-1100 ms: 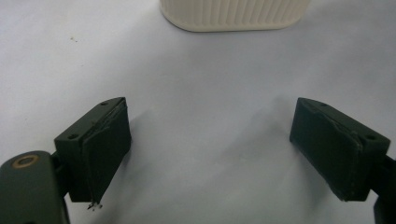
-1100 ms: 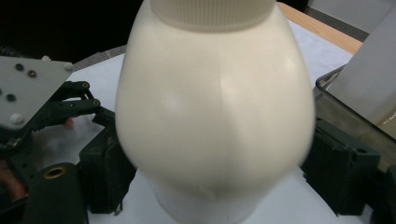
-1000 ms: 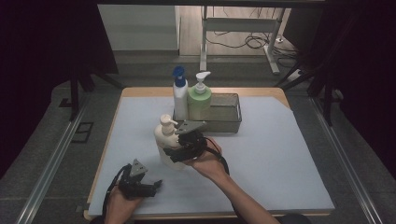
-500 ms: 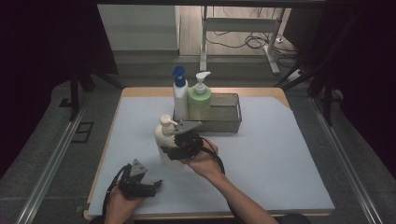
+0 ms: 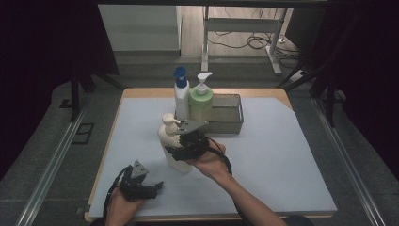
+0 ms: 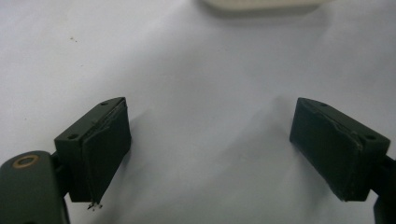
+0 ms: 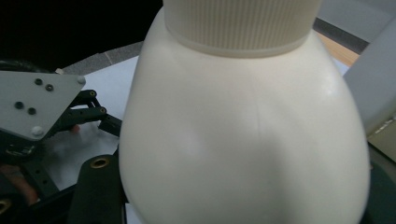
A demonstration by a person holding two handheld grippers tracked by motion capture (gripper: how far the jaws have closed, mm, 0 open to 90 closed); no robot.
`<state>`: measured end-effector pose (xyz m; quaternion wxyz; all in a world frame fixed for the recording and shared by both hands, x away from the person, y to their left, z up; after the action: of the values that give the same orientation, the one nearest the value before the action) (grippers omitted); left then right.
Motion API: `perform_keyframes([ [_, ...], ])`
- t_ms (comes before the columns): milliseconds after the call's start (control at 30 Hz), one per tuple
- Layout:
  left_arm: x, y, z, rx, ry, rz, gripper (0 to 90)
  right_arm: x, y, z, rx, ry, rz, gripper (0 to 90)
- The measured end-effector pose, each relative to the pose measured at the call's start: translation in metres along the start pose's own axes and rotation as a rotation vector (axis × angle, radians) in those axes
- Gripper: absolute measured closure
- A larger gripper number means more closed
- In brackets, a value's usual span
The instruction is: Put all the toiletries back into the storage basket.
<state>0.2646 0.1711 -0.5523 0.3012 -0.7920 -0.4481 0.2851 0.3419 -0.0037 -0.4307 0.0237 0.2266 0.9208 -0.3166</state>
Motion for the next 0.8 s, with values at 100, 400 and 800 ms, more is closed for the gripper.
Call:
perform_keyframes([
  [100, 0.0, 0.0, 0.0, 0.0, 0.001, -0.002, 12.3, -0.003, -0.01, 0.0, -0.006, 0.007, 0.001, 37.0],
  [400, 0.0, 0.0, 0.0, -0.004, -0.004, 0.0, 12.3, -0.013, -0.029, 0.004, 0.001, 0.016, 0.006, 37.1],
  [800, 0.0, 0.0, 0.0, -0.004, -0.004, 0.001, 12.2, -0.032, -0.06, 0.012, 0.008, 0.046, 0.055, 37.2],
])
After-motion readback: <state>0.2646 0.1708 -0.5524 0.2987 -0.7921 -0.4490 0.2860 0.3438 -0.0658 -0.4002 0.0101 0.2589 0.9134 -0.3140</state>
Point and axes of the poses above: each handheld gripper's, and its own axes: y roughly forward along the jaws, z roughly out of its underside, x roughly to its left, the point moved 4 cm from there along y, roughly forward along the jaws, and after that the axes turned 13 degrees about -y, right-handed, at the moved point
